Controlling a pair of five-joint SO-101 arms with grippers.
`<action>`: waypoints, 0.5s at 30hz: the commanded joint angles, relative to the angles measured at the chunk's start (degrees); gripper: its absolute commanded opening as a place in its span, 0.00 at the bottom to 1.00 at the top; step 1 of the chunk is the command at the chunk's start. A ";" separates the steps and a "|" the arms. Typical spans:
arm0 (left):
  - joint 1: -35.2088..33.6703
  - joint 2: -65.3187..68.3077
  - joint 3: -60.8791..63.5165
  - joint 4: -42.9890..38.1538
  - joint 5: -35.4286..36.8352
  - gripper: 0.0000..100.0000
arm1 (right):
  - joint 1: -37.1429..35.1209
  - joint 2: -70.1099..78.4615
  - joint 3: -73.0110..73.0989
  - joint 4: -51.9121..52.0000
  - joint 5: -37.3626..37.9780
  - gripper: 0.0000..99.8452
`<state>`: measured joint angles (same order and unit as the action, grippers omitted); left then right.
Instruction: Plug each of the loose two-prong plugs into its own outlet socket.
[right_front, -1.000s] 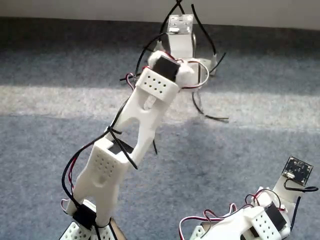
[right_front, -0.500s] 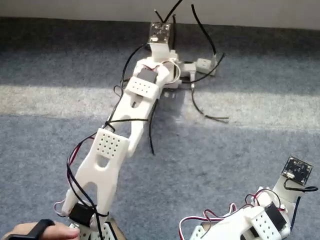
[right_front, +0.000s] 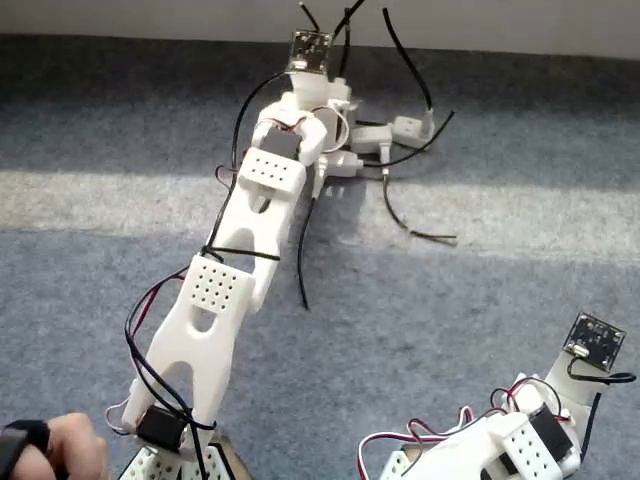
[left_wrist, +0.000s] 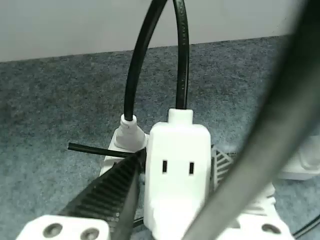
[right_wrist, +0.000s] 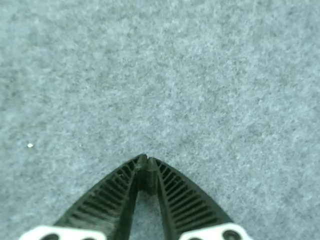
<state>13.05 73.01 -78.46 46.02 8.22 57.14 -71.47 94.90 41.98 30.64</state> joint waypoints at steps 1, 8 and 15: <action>-0.84 -1.80 -8.66 5.80 -6.95 0.19 | -0.66 0.13 5.58 -1.01 -0.35 0.01; -0.57 -1.36 -11.65 17.58 -23.47 0.24 | -0.66 0.13 5.58 -1.01 -0.26 0.01; -3.03 -1.36 -8.92 11.52 -16.97 0.24 | -0.66 0.13 5.58 -1.01 -0.26 0.01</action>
<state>12.09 72.92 -86.90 61.14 -12.79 57.14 -71.47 94.90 41.98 30.64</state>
